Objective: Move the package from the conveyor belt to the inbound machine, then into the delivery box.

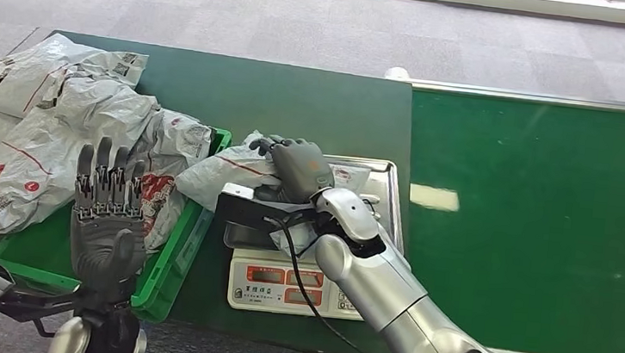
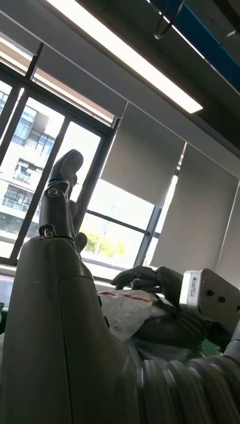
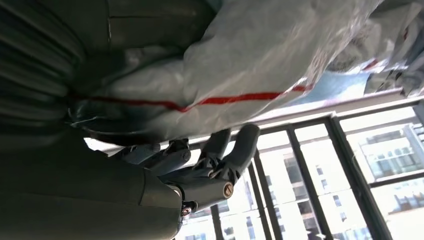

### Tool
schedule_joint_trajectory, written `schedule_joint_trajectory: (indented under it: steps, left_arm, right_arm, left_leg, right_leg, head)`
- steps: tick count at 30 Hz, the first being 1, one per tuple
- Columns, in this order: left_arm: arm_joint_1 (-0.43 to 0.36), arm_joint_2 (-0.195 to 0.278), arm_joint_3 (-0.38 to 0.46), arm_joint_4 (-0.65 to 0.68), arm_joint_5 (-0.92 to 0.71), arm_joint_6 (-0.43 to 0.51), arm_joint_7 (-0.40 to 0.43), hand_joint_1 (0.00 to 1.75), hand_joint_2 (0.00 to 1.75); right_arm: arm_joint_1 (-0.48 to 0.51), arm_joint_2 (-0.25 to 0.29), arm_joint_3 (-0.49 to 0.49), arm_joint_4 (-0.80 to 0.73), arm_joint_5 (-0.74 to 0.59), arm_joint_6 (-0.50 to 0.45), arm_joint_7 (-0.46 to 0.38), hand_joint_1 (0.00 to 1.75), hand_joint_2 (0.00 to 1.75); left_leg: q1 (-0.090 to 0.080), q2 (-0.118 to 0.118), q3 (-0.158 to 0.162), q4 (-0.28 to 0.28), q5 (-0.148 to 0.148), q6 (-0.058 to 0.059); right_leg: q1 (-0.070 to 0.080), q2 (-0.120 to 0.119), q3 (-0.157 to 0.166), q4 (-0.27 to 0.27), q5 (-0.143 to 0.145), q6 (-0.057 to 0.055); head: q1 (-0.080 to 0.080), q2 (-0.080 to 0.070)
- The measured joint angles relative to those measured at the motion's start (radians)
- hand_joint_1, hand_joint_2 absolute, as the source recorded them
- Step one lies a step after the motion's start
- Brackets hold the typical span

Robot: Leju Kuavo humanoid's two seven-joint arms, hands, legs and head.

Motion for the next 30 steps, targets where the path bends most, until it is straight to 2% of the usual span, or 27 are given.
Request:
schedule_joint_trajectory:
  steps: [5,11,16,20,26,28,30]
  left_arm:
    - [0.020,0.002,0.000,-0.014,0.000,0.005,-0.006,0.00,1.75]
    - [0.034,0.005,0.000,-0.027,-0.010,0.019,-0.017,0.00,1.75]
    - [0.036,0.006,0.000,-0.033,-0.015,0.025,-0.024,0.00,1.75]
    - [0.045,0.007,0.003,-0.045,-0.038,0.043,-0.039,0.00,1.75]
    - [0.041,0.012,0.016,-0.075,-0.164,0.107,-0.071,0.00,1.75]
    - [0.024,0.017,0.018,-0.082,-0.278,0.160,-0.075,0.00,1.75]
    - [-0.017,0.034,0.020,-0.086,-0.480,0.235,-0.055,0.00,1.75]
  right_arm:
    - [0.001,-0.015,0.000,-0.060,0.019,-0.053,0.047,0.00,0.00]
    - [0.006,-0.055,-0.044,-0.209,0.017,-0.101,0.067,0.00,0.00]
    - [0.023,-0.075,-0.081,-0.295,-0.010,-0.150,0.045,0.00,0.00]
    - [0.063,-0.101,-0.156,-0.431,-0.078,-0.197,-0.003,0.00,0.00]
    - [0.153,-0.119,-0.279,-0.639,-0.112,-0.230,-0.047,0.00,0.00]
    - [0.180,-0.120,-0.311,-0.685,-0.106,-0.251,-0.055,0.00,0.00]
    - [0.212,-0.120,-0.339,-0.727,-0.097,-0.272,-0.064,0.00,0.00]
  left_leg:
    - [0.000,0.000,0.000,0.000,0.000,0.000]
    - [0.000,0.000,0.000,0.000,0.000,0.000]
    - [0.000,0.000,0.000,0.000,0.000,0.000]
    - [0.000,0.000,0.000,0.000,0.000,0.000]
    - [-0.001,0.000,0.000,0.000,-0.001,0.000]
    - [-0.001,0.000,0.001,0.000,-0.001,0.000]
    - [-0.001,0.000,0.001,0.000,-0.001,0.000]
  right_leg:
    - [0.000,0.000,0.000,0.000,0.000,0.000]
    - [-0.001,0.000,0.000,0.000,0.000,0.000]
    - [-0.001,0.000,0.000,0.000,0.000,0.000]
    - [-0.001,0.000,0.000,0.000,0.000,0.000]
    - [-0.001,0.000,0.000,-0.001,0.000,0.000]
    - [-0.001,0.000,0.000,-0.001,0.000,0.000]
    - [0.000,-0.002,0.000,-0.001,0.000,0.000]
  head:
    - [0.000,0.000]
    - [0.000,0.000]
    - [0.000,0.000]
    - [0.000,0.000]
    - [0.000,0.000]
    - [0.000,0.000]
    - [0.000,0.000]
